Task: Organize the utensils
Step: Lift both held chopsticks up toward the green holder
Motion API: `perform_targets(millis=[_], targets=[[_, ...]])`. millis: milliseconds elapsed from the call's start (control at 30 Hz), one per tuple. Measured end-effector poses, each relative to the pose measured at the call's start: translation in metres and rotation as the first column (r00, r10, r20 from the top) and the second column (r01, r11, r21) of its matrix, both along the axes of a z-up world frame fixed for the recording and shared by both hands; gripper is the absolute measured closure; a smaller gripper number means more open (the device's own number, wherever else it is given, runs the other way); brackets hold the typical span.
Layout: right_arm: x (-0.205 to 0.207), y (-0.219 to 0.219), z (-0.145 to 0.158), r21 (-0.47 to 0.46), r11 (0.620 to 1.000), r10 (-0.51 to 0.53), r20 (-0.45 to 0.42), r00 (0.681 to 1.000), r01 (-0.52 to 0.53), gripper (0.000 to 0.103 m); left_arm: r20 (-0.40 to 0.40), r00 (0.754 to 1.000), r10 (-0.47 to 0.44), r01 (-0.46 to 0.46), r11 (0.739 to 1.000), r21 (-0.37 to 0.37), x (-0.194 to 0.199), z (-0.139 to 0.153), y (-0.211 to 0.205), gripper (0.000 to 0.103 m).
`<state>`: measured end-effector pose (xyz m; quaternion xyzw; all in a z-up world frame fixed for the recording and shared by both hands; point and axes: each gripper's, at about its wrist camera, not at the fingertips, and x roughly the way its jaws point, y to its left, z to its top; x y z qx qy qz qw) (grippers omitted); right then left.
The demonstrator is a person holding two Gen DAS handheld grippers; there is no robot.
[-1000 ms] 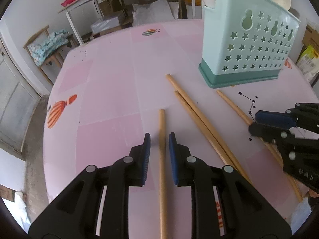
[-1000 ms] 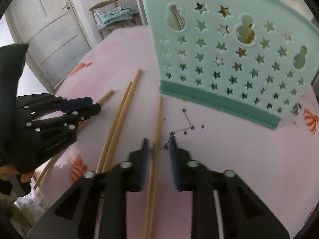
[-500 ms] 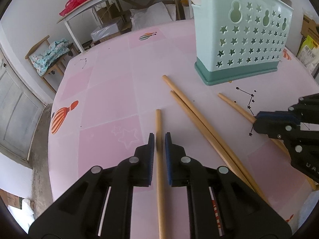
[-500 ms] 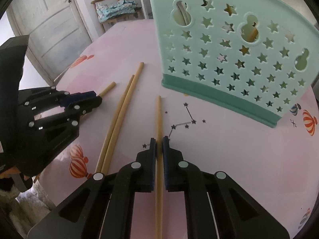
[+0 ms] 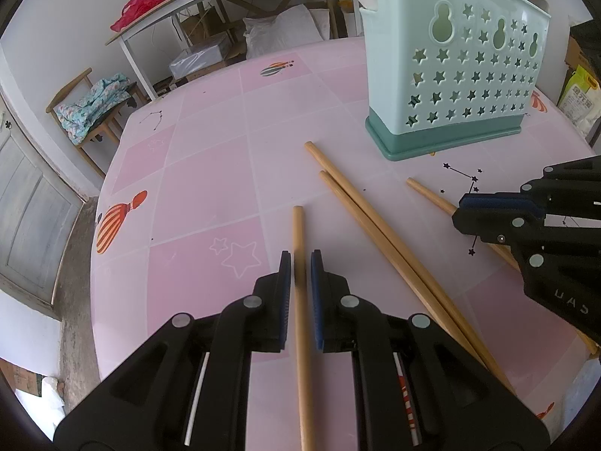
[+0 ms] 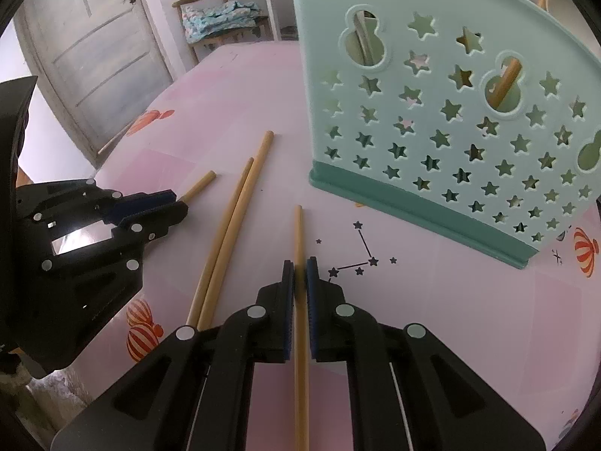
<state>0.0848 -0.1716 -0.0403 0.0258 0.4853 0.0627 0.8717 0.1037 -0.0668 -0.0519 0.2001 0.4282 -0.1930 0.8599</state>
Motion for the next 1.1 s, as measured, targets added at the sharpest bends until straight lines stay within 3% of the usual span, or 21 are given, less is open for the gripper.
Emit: perform_targets(millis=[200,433,800,1100], targets=[[-0.008,-0.009,0.017,0.064,0.997,-0.046,0.057,0.997,0.042,0.096,-0.011,1.000,0.004,-0.005,1.000,-0.027,0.007,0.000,0.005,0.098],[-0.025,-0.021,0.048,0.128,0.985,-0.133,0.150,0.980,0.114,0.096,-0.009,0.999,0.033,-0.034,0.987,-0.157,0.018,0.020,0.024,0.098],[-0.046,-0.040,0.086,0.208,0.965,-0.215,0.270,0.939,0.162,0.096,0.072,0.995,0.067,-0.029,0.900,-0.434,0.011,0.088,0.061,0.098],[-0.062,-0.053,0.100,0.264,0.950,-0.248,0.324,0.913,0.165,0.096,0.137,0.988,0.067,0.015,0.852,-0.523,-0.006,0.122,0.075,0.098]])
